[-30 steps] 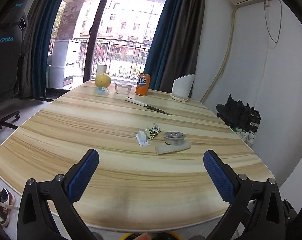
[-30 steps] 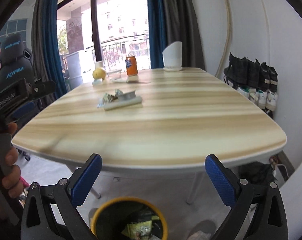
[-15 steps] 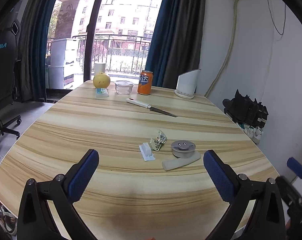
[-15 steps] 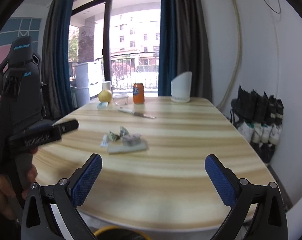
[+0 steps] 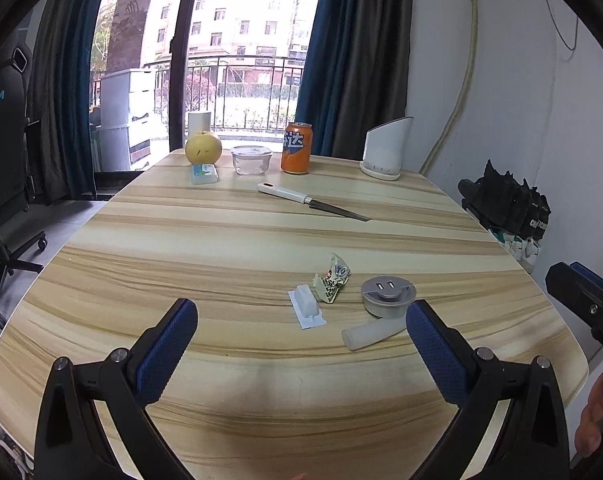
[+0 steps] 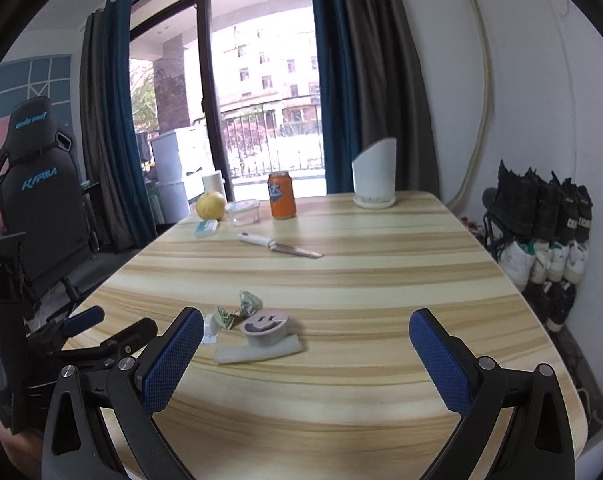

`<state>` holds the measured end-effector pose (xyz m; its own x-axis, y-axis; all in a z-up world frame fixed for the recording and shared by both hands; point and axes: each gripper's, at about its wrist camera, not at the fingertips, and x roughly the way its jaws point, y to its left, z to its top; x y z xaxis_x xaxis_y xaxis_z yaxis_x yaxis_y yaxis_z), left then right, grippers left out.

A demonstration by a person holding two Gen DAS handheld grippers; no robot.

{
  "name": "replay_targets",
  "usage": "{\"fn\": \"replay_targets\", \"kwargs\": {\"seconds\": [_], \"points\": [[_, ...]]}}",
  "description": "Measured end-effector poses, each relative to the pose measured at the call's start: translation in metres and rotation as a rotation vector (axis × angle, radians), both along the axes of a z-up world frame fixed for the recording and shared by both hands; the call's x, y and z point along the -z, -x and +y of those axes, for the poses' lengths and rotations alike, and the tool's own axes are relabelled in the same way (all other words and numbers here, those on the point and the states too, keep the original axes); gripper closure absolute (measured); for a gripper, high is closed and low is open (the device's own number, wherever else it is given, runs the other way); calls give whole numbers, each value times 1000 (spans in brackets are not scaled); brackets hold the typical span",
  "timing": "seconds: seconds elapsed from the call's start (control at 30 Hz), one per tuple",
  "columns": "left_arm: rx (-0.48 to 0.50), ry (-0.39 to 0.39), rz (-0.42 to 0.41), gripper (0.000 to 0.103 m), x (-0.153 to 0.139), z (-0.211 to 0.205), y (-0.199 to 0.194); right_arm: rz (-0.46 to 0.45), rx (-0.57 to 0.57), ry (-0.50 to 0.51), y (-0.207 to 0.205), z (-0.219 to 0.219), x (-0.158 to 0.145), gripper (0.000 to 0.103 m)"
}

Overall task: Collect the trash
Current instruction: 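Lower the left gripper onto the white paper piece and close on it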

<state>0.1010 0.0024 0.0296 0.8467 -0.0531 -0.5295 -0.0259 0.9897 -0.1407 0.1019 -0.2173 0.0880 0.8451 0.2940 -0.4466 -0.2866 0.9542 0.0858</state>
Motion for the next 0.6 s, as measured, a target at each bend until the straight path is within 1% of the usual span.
{"fn": "replay_targets", "kwargs": {"seconds": [0.17, 0.33, 0.6], "points": [[-2, -6, 16, 1, 2, 0, -7, 34, -2, 22, -14, 5, 9, 0], [-2, -19, 30, 1, 5, 0, -12, 54, -2, 11, -25, 5, 13, 0], [-6, -14, 47, 1, 7, 1, -17, 74, -3, -8, -30, 4, 16, 0]]}}
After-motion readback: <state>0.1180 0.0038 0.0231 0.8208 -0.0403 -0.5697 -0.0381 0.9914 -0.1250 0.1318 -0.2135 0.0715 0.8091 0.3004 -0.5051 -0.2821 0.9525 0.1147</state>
